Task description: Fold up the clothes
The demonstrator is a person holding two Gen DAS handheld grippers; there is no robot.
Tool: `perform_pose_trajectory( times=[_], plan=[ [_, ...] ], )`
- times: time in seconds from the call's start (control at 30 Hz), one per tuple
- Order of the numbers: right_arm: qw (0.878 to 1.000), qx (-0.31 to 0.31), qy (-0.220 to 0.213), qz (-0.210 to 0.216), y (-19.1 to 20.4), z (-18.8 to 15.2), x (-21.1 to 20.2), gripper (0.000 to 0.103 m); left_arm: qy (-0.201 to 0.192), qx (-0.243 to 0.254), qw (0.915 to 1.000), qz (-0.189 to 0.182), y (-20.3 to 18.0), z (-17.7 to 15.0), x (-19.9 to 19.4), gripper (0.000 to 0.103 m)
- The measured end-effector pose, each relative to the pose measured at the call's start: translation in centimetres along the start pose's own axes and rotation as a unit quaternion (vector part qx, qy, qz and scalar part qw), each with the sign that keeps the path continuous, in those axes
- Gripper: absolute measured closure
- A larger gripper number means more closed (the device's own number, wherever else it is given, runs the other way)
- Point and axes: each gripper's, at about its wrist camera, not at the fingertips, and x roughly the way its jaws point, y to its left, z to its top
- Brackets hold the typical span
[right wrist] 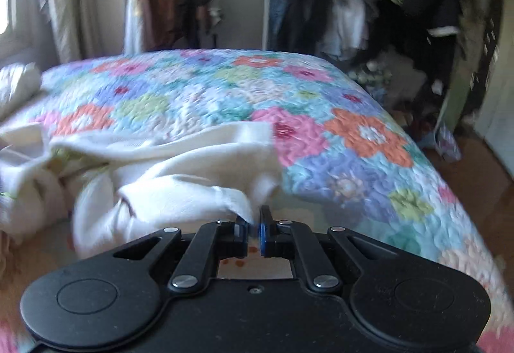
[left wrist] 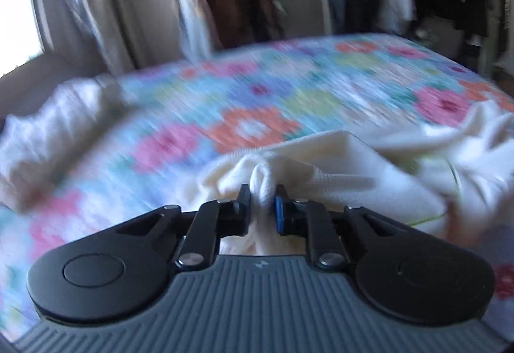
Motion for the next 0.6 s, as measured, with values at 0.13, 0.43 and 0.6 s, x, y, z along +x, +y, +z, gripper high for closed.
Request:
perform_pose_trajectory(
  times=[0.13, 0.43, 0.6],
  plan=[
    [1.0, 0.014, -0.004, -0.02, -1.1, 0.2, -0.4, 0.103, 0.022, -0.042, 0.9987, -0.017, 1.7, 0.0, 0.6, 0.092],
    [0.997, 0.046, 0.016, 0.057, -0.2, -0.3, -0.3, 0.102, 0.039, -0.01, 0.9989, -0.023, 0.1, -0.5, 1.1, 0.092],
    [0.977, 0.095, 0.04, 0.186, 0.9, -0.7, 0.9, 0.1, 0.022, -0.016, 0.9992, -0.028, -0.2, -0.4, 0.5, 0.093]
  ],
)
